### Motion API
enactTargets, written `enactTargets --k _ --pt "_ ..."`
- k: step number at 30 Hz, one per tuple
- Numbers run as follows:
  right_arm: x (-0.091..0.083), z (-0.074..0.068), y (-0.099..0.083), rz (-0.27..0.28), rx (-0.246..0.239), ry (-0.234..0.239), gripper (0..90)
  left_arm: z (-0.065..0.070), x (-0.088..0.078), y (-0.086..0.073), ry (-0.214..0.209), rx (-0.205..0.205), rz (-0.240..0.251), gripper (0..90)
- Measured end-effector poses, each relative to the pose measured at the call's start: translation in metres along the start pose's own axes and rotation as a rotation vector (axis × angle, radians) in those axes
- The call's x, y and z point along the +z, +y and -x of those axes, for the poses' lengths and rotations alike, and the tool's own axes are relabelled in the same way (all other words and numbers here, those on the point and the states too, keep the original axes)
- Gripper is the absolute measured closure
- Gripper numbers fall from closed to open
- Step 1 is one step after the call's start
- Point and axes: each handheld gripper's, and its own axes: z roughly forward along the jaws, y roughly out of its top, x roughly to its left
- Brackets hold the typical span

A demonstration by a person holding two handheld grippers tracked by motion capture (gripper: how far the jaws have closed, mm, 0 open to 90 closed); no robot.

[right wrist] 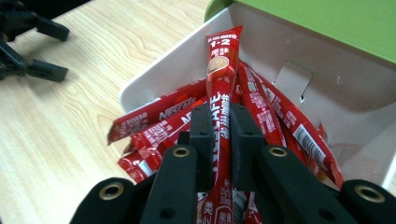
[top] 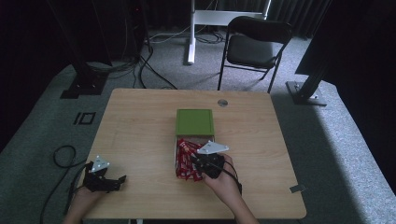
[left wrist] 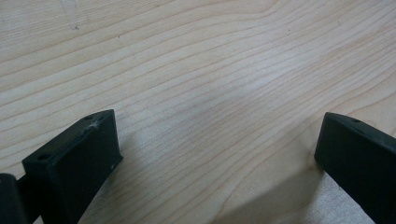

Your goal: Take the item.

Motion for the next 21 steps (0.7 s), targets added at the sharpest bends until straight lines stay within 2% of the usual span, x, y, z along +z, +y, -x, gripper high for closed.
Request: enactTargets --k 9,21 --pt "-0.012 -0.003 0.005 0.036 -0.001 0.024 82.1 0.000 0.000 0.000 0.000 0.002 -0.001 0.8" --pt "-0.024 0.009 0.013 0.115 0.038 -0.018 82.1 0.000 0.000 0.000 -0.001 0.002 -0.002 0.8"
